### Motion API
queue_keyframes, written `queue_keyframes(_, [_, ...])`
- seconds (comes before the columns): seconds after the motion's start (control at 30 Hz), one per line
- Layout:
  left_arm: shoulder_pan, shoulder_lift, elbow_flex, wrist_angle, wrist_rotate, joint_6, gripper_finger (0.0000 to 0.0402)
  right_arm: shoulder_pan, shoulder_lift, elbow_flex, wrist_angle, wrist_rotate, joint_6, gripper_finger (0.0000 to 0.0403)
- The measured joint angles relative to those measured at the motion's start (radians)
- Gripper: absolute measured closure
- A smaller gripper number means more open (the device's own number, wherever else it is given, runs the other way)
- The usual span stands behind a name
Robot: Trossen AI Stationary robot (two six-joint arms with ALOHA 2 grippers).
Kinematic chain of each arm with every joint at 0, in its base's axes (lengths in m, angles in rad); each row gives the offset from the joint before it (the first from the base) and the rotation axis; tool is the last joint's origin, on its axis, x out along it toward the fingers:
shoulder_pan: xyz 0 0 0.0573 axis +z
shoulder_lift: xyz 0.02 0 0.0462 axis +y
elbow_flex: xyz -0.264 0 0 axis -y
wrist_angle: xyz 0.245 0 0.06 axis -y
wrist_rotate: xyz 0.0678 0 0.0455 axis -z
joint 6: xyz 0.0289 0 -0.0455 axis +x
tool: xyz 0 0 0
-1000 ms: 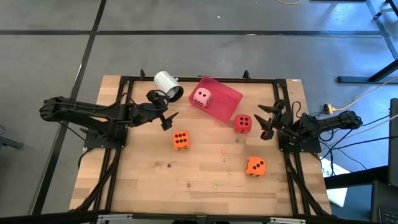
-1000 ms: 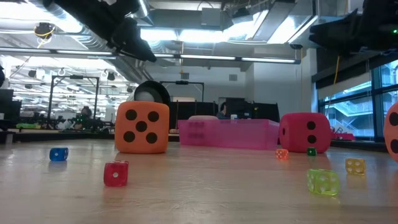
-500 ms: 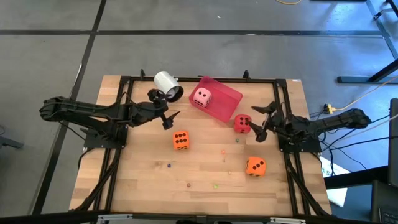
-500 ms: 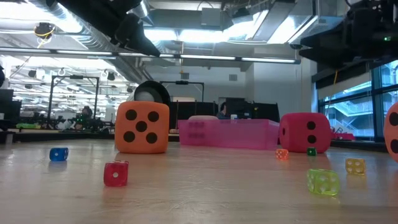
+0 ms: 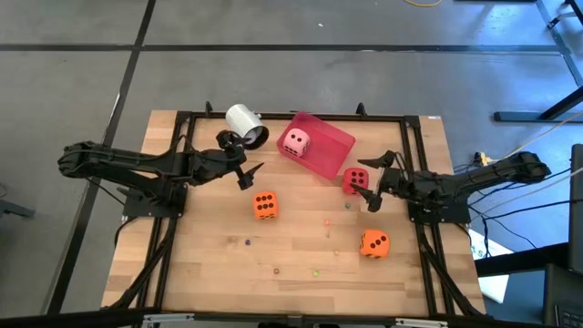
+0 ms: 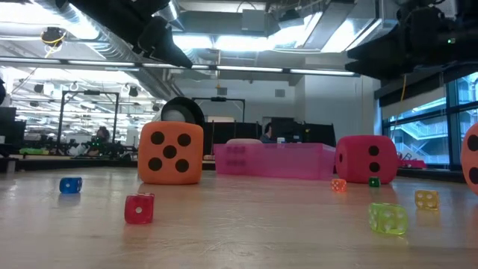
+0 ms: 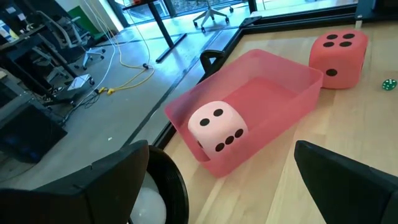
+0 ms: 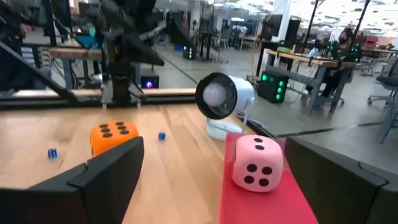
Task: Pick & Place Dice
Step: Put the big red die into the red bin
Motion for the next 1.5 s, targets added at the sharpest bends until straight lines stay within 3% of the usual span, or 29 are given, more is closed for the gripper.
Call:
queue_keyframes(0.47, [0.0,0.0,0.0,0.0,0.001,-0.009,0.0002,0.0,0.187,0.156,-0.059,0.021,-0.16,0.0004])
queue_keyframes(0.8, [0.0,0.0,0.0,-0.001,0.001,-0.012,0.0002,-0.041,0.2,0.34,-0.646,-0.041,-0.006,0.0004])
queue_keyframes(0.93, [0.0,0.0,0.0,0.019,0.002,-0.025,0.0002,-0.102,0.2,0.431,-0.822,-0.112,0.003,0.0004])
queue_keyframes(1.17, [-0.001,0.0,0.0,0.037,0.016,-0.045,0.0002,-0.274,0.248,0.456,-0.937,-0.391,0.084,0.0004])
queue_keyframes(1.33, [-0.001,0.0,0.0,0.041,0.017,-0.045,0.0002,-0.367,0.33,0.454,-0.958,-0.386,0.074,0.0004])
queue_keyframes(1.5, [-0.001,0.0,0.0,0.042,0.019,-0.045,0.0002,-0.423,0.405,0.454,-0.959,-0.492,0.032,0.0005])
